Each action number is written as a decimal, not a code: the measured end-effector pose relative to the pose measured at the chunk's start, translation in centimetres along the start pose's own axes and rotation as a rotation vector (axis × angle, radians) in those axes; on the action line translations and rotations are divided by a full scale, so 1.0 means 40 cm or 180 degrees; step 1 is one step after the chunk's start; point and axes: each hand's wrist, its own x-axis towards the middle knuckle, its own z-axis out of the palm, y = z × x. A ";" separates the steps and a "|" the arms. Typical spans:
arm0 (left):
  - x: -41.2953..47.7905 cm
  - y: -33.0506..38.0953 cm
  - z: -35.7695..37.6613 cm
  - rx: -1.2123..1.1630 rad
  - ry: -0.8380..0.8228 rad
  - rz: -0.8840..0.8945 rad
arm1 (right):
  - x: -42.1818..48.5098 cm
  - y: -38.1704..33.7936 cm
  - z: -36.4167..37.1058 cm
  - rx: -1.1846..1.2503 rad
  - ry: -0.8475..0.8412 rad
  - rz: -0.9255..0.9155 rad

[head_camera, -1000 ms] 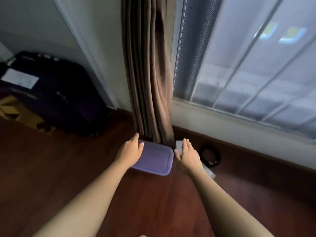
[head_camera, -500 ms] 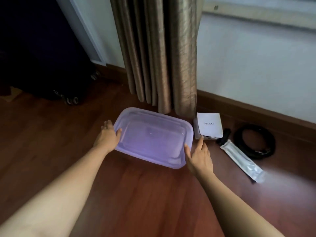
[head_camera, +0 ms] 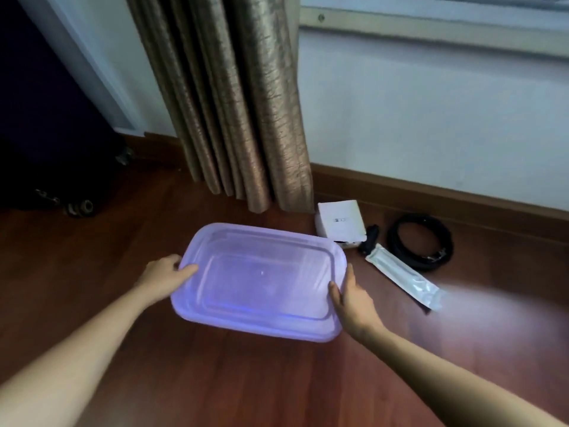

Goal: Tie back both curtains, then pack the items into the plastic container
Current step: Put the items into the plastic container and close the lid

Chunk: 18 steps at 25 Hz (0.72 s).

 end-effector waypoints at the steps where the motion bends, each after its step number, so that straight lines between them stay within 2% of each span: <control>1: -0.024 0.037 0.011 0.0041 -0.0170 0.0202 | -0.021 0.048 -0.032 -0.0019 0.0039 0.0052; 5: -0.106 0.198 0.157 -0.0058 -0.0675 0.0755 | -0.104 0.264 -0.154 -0.0153 0.0453 0.0384; 10: -0.220 0.296 0.360 -0.0233 -0.0925 0.1063 | -0.236 0.484 -0.193 0.0058 0.1014 0.0733; 16: -0.272 0.293 0.421 0.0041 -0.0834 0.0926 | -0.288 0.560 -0.158 0.0416 0.1244 0.0664; 18: -0.262 0.310 0.418 0.0328 -0.0583 0.0972 | -0.291 0.557 -0.153 0.0763 0.1221 0.0690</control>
